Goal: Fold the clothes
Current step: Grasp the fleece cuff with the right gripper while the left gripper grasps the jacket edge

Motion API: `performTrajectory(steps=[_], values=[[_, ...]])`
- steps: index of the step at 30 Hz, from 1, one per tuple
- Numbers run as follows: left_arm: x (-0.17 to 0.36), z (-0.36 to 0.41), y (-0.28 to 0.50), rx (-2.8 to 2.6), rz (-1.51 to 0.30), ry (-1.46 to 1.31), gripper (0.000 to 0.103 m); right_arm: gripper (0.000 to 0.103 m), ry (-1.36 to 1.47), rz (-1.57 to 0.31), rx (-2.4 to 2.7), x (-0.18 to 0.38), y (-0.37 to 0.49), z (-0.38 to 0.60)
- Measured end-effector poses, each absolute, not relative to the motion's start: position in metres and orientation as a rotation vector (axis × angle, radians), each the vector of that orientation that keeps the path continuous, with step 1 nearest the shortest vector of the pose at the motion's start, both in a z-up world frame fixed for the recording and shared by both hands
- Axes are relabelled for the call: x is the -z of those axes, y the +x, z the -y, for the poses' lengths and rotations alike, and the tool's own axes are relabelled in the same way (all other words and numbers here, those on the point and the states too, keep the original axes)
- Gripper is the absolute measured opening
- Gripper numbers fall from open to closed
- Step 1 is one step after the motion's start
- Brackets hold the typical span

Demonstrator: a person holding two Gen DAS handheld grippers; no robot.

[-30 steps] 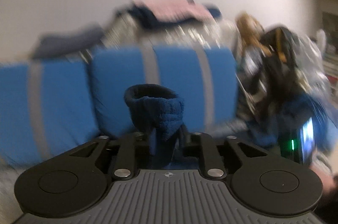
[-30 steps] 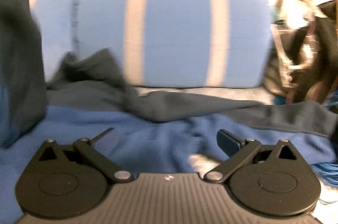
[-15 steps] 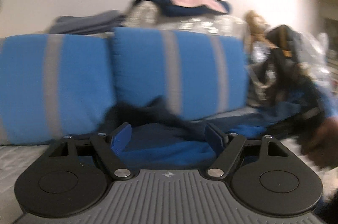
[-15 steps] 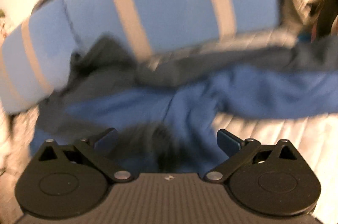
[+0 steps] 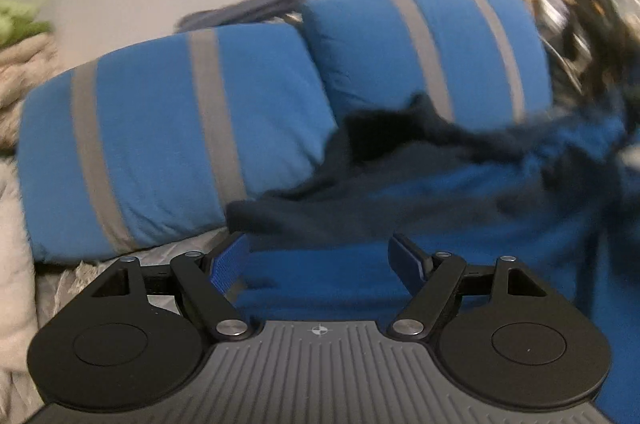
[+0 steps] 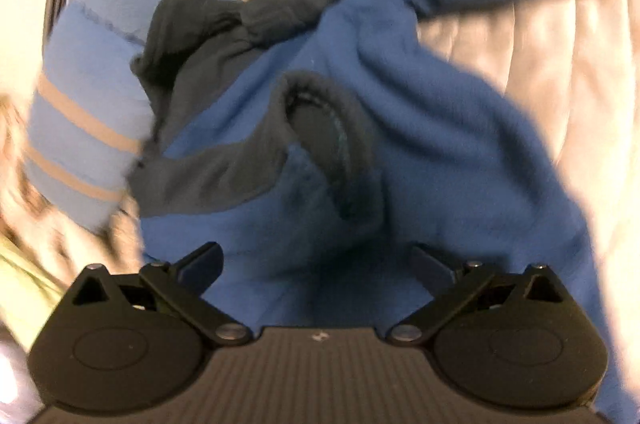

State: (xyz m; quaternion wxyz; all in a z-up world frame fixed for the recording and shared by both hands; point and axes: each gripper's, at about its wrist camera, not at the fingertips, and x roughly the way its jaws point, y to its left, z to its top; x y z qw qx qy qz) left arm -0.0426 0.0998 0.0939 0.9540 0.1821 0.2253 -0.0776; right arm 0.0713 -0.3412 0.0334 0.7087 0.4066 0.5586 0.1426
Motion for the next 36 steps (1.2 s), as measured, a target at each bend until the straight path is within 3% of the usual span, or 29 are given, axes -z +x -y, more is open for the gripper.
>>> performTrajectory(steps=[3, 10, 14, 23, 31, 33, 36], values=[[-0.084, -0.093, -0.048, 0.184, -0.470, 0.513, 0.076, 0.097, 0.957, -1.217, -0.294, -0.027, 0.072, 0.338], [-0.051, -0.082, -0.058, 0.177, -0.480, 0.808, 0.077, 0.028, 0.995, -1.118, -0.240, -0.030, 0.074, 0.336], [-0.032, -0.087, -0.049, 0.089, -0.513, 0.897, 0.077, 0.021, 0.951, -1.012, -0.301, -0.048, 0.070, 0.337], [-0.022, -0.116, -0.017, -0.024, -0.541, 0.823, 0.076, 0.020, 0.755, -0.751, -0.382, -0.111, 0.079, 0.327], [-0.019, -0.121, 0.004, -0.012, -0.529, 0.887, 0.073, 0.019, 0.743, -0.747, -0.348, -0.109, 0.090, 0.329], [-0.016, -0.118, 0.009, -0.010, -0.534, 0.910, 0.054, 0.019, 0.746, -0.729, -0.351, -0.109, 0.096, 0.327], [-0.013, -0.113, 0.015, -0.009, -0.532, 0.920, 0.009, 0.018, 0.747, -0.667, -0.378, -0.115, 0.100, 0.324]])
